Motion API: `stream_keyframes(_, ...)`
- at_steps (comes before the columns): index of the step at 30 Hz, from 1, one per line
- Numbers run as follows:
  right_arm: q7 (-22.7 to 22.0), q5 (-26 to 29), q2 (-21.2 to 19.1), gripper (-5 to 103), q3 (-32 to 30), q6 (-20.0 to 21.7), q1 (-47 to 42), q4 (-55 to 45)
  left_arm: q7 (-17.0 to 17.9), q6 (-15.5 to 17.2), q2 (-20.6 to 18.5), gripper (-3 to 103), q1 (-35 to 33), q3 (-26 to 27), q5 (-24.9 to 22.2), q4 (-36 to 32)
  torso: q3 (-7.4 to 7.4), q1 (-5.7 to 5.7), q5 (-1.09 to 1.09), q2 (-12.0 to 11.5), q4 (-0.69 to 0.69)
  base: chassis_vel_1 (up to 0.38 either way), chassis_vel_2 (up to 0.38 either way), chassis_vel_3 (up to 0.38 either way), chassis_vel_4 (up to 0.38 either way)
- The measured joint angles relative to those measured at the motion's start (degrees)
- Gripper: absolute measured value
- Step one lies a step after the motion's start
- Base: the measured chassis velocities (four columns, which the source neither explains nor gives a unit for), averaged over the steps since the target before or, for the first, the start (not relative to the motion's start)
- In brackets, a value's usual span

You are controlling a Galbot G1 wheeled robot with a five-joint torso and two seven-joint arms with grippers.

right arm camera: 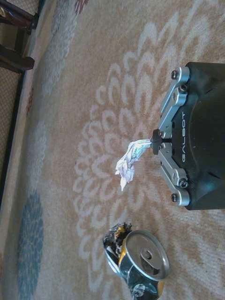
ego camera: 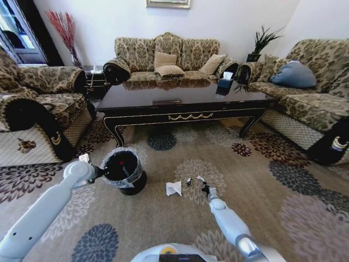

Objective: Move to the front of the table and pick up the trash from the floor, then place it into the trash bin.

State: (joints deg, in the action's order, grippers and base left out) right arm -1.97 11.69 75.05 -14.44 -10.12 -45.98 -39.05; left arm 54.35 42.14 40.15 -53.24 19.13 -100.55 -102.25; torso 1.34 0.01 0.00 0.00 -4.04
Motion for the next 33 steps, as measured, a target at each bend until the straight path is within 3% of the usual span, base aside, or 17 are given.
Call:
stream_keyframes(6,-1.17,2.71,-1.98,0,0.55,1.44,-3.4,-6.89,0.18,0.0,0.88,0,0.11,-1.01,0.12,-1.1,0.0,0.0,0.01,0.0,-0.01,0.0,0.0,0.0,0.0)
stream_keyframes(13,-3.08,8.07,-7.01,0,0.89,3.93,-9.23,-20.74,1.39,-0.01,2.6,0,1.05,-4.23,0.27,-3.76,0.0,0.0,0.02,0.0,-0.01,0.0,0.0,0.0,0.0)
stream_keyframes(21,-5.99,12.84,-15.14,0,-3.38,7.66,-20.15,-43.74,4.31,-0.01,5.43,0,2.08,-12.48,1.09,-9.49,0.0,0.0,0.01,0.0,-0.02,0.0,0.0,0.0,0.0)
stream_keyframes(33,-6.6,14.12,-18.2,0,-11.75,9.04,-35.18,-65.52,6.59,-0.01,9.9,0,7.24,-23.39,4.83,-9.78,-0.01,0.0,0.02,0.01,0.0,0.0,0.0,0.0,0.0)
